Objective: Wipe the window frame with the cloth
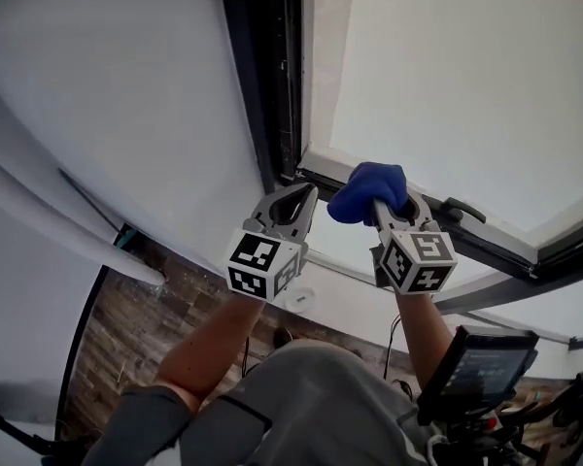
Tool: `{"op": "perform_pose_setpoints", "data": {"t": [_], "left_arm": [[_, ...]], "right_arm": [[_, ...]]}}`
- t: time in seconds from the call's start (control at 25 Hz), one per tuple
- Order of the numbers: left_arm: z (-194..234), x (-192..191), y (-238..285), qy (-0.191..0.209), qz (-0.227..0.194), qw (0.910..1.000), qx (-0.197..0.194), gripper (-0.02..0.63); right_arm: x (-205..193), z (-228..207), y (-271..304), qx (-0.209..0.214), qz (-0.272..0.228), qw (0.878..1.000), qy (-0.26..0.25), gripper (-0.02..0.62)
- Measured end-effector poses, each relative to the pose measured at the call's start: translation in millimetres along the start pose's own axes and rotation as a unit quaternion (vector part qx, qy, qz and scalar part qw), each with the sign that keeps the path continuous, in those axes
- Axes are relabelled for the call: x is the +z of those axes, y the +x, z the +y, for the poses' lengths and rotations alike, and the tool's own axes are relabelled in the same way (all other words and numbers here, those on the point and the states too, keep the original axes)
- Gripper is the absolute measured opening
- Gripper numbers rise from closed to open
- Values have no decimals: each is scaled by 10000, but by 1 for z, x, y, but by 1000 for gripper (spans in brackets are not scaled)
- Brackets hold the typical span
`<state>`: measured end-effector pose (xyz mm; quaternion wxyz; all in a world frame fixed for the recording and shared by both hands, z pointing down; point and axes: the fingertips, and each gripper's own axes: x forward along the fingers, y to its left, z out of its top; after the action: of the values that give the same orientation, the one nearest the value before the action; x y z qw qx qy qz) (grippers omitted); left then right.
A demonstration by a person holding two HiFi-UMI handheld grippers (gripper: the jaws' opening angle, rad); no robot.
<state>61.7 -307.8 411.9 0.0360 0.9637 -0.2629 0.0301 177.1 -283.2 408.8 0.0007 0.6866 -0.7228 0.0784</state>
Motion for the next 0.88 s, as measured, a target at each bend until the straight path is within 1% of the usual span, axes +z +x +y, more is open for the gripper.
{"op": "perform_pose_setpoints", "data": {"t": [0.2,0.36,0.52,0.64,0.76,0.88], "left_arm": [[-51,23,29,49,-66,9979,-637,8],[-87,32,43,24,-136,9946,-1031,8],[-139,48,50,124,-196,9896,-1419,8],[-164,55,52,220,-182,9878,-1529,8],[-168,56,60,273,-157,9872,-1563,8],[-172,54,65,239,-141,9862,-1629,8]], "right_arm": [[22,-46,-60,-569,-150,9982,64,120],[30,-73,-94,-848,-231,9961,82,120],[43,-100,-148,-1197,-400,9919,148,121],[47,-116,-179,-1359,-454,9895,203,121],[46,-129,-190,-1535,-478,9866,271,121],[44,-140,-200,-1689,-500,9839,316,120]]}}
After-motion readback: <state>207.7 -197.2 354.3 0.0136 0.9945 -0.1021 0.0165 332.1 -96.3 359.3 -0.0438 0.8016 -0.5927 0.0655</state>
